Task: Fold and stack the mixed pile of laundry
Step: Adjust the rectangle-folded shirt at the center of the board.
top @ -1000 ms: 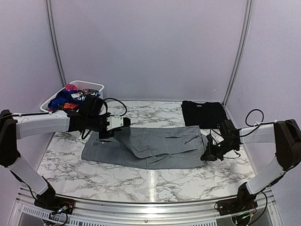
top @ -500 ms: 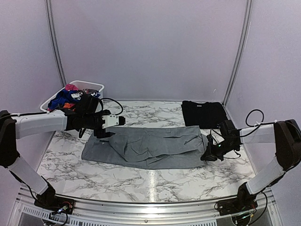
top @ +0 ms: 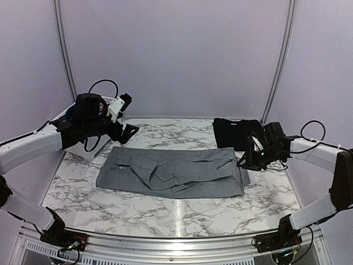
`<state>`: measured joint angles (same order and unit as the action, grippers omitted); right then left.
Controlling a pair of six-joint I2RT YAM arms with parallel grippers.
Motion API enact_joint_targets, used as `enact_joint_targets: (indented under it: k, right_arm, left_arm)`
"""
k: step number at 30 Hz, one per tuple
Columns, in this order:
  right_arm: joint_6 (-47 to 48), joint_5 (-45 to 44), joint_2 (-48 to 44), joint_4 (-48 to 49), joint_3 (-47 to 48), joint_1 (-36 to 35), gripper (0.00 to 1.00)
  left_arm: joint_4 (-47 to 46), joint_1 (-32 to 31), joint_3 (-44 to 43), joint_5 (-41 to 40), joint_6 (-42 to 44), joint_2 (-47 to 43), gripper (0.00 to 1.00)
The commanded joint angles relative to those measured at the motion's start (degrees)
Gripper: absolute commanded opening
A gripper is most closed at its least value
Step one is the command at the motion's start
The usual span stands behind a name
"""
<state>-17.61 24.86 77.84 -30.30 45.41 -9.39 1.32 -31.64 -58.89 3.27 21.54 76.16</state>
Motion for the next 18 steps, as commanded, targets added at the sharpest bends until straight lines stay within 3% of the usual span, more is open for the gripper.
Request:
enact_joint_targets:
  k: [1, 4, 7, 12, 18]
  right_arm:
    - [3.79, 3.95, 1.33, 3.08, 6.57, 0.27, 0.32]
    - [4.83, 8.23, 6.68, 4.33, 9.97, -0.94, 0.29]
    - [6.05, 10.22, 11.17, 5.46, 13.44, -3.78, 0.27]
    - [6.76, 13.62, 18.33, 6.35, 16.57, -8.95, 0.24]
    - [4.88, 13.98, 26.10, 9.00, 15.04, -10.19, 0.21]
  left_arm:
    - [6.31, -0.97, -6.77, 1.54, -23.06, 4.40, 0.99]
    - [7.26, -2.07, -7.43, -0.48, -34.87, 7.24, 0.99]
    - [10.34, -5.43, -10.13, -2.01, -38.75, 12.18, 0.99]
    - [22.93, -13.43, -23.19, -13.85, -37.68, 25.55, 0.99]
    - [32.89, -17.72, -34.39, -23.34, -35.33, 39.19, 0.99]
